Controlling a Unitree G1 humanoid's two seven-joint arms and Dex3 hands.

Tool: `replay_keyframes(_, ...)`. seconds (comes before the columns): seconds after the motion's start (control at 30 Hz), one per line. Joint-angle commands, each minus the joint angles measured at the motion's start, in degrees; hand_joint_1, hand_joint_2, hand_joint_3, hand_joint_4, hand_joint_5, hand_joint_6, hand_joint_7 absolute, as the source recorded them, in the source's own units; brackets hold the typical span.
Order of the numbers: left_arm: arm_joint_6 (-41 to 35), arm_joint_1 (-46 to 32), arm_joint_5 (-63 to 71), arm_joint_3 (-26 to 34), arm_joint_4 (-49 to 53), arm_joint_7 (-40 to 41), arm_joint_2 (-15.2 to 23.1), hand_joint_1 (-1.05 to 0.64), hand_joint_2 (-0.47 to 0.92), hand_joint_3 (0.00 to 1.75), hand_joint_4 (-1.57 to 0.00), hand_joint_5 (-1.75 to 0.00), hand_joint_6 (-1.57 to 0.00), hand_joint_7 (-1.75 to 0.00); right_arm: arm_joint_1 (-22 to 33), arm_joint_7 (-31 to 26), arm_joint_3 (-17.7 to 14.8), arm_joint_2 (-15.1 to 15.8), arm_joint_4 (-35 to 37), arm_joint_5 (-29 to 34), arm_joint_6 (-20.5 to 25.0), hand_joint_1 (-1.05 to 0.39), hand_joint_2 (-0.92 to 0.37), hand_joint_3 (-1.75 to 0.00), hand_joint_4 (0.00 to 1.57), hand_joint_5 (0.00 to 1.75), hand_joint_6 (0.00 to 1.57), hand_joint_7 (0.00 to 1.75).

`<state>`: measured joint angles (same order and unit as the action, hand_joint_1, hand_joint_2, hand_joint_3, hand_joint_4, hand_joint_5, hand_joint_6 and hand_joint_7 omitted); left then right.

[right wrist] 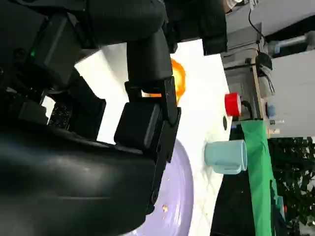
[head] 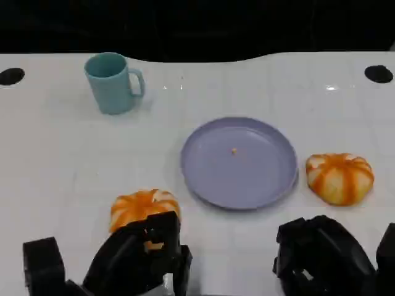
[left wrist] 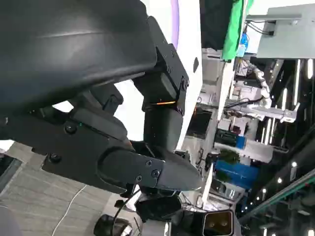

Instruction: Grasp the bread from the table and place it into the plate.

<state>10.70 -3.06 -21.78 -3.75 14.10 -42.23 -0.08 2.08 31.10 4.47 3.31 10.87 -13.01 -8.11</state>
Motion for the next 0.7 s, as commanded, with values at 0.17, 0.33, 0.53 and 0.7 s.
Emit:
replay_keyframes(0.17, 0.57, 0.23, 0.11, 0.43, 0.48, -0.3, 0.58, -0.77, 0.92, 0.17, -0.98, -1.75, -0.86, -1.63, 0.14, -0.01, -0.39, 0.33, -0.27, -0.57, -0.21, -1.05, -0.06, -1.38, 1.53, 1.35, 1.57, 1.05)
replay_keyframes(0.33, 0.1, 0.31, -0.1, 0.43, 0.49, -0.33, 0.61, -0.77, 0.92, 0.17, -0.98, -1.75, -0.86, -1.63, 0.29, -0.31, -0.33, 0.31, -0.61, -0.44, 0.08, -1.05, -0.06, -1.38, 1.53, 1.35, 1.57, 1.05)
replay_keyframes(0.53, 0.6, 0.29, 0.02, 0.39, 0.51, -0.47, 0.6, -0.78, 0.92, 0.17, -0.98, -1.75, -0.87, -1.63, 0.45, -0.85, -0.25, 0.42, -1.36, -0.2, 0.96, -1.05, -0.05, -1.38, 1.53, 1.35, 1.57, 1.05)
replay_keyframes(0.7, 1.54, 0.46, -0.06, 0.58, 0.9, -0.72, 0.43, -0.78, 0.92, 0.18, -0.97, -1.75, -0.85, -1.62, 0.21, -0.44, -0.29, 0.39, -0.74, -0.39, 0.26, -1.05, -0.05, -1.39, 1.53, 1.35, 1.57, 1.06)
